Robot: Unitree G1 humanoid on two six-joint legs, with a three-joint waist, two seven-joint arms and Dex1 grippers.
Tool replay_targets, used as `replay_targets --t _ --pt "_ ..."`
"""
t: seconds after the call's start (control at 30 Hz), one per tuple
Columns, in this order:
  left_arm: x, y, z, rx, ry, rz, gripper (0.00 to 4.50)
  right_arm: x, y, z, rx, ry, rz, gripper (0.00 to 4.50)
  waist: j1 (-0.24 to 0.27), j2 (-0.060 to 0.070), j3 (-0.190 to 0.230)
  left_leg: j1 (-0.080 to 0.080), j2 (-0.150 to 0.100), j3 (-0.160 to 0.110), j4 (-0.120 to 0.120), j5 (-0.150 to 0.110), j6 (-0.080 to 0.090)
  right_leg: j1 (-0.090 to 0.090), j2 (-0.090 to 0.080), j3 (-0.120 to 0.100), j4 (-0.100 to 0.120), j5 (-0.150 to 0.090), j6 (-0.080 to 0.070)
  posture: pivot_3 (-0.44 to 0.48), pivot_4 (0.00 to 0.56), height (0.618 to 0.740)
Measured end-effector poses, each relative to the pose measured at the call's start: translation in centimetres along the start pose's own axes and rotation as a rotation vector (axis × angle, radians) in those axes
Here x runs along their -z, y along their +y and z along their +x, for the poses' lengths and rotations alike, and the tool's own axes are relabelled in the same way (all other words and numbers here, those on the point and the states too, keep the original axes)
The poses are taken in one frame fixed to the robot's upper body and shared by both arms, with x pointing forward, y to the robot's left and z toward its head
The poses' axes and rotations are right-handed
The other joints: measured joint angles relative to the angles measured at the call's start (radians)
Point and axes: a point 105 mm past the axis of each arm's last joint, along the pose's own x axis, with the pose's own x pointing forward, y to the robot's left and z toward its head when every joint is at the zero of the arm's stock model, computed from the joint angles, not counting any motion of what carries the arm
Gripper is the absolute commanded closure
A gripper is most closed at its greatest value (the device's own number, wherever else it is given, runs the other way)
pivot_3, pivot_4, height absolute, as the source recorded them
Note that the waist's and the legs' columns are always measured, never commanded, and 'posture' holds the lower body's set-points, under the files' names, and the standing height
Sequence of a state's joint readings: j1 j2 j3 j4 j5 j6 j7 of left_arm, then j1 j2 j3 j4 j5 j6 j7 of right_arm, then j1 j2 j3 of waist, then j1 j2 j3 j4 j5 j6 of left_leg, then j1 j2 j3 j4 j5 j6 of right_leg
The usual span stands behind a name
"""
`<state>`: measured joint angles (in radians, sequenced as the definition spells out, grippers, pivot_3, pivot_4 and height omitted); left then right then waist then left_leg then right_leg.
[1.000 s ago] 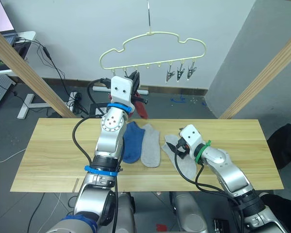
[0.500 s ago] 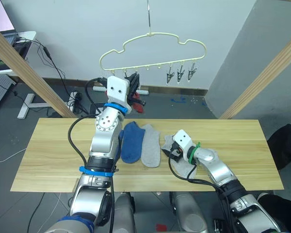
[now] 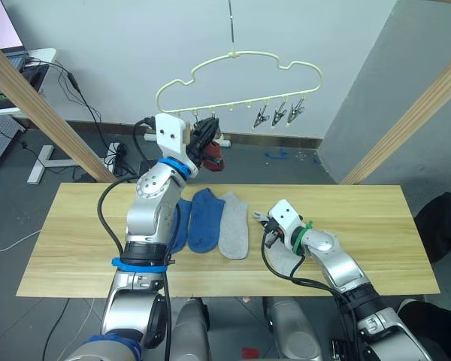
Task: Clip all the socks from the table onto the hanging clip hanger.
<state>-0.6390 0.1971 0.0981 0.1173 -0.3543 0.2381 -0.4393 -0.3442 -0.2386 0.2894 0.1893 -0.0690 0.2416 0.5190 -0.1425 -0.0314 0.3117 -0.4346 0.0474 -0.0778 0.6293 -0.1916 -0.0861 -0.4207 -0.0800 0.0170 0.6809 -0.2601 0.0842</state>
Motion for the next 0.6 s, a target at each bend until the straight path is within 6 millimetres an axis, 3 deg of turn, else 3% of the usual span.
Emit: replay_targets --t 0.33,0.43,0.6 --pt "-0.2 -0.4 -0.2 0.054 0.029 -0.153 4.5 -11.7 0.7 1.9 0.068 -0.335 -0.135 4.45 0.003 0.0 0.0 0.0 0.0 0.0 0.0 0.0 0.0 0.0 0.0 0.0 -0.001 0.0 -0.001 -0.224 0.3 0.689" --pt "-0.3 -0.5 -0.2 0.059 0.036 -0.158 4.5 -13.6 0.5 2.5 0.099 -0.381 -0.142 4.45 0.004 0.0 0.0 0.0 0.0 0.0 -0.001 0.0 0.0 0.0 0.0 -0.001 -0.001 0.002 -0.004 -0.224 0.297 0.689" --pt "-0.4 -0.6 -0.2 0.065 0.041 -0.161 4.5 -14.3 -0.2 3.4 0.147 -0.398 -0.113 4.45 0.004 0.0 0.0 -0.001 0.0 0.0 -0.001 0.0 0.0 -0.001 0.0 0.0 -0.001 0.003 -0.004 -0.219 0.29 0.689"
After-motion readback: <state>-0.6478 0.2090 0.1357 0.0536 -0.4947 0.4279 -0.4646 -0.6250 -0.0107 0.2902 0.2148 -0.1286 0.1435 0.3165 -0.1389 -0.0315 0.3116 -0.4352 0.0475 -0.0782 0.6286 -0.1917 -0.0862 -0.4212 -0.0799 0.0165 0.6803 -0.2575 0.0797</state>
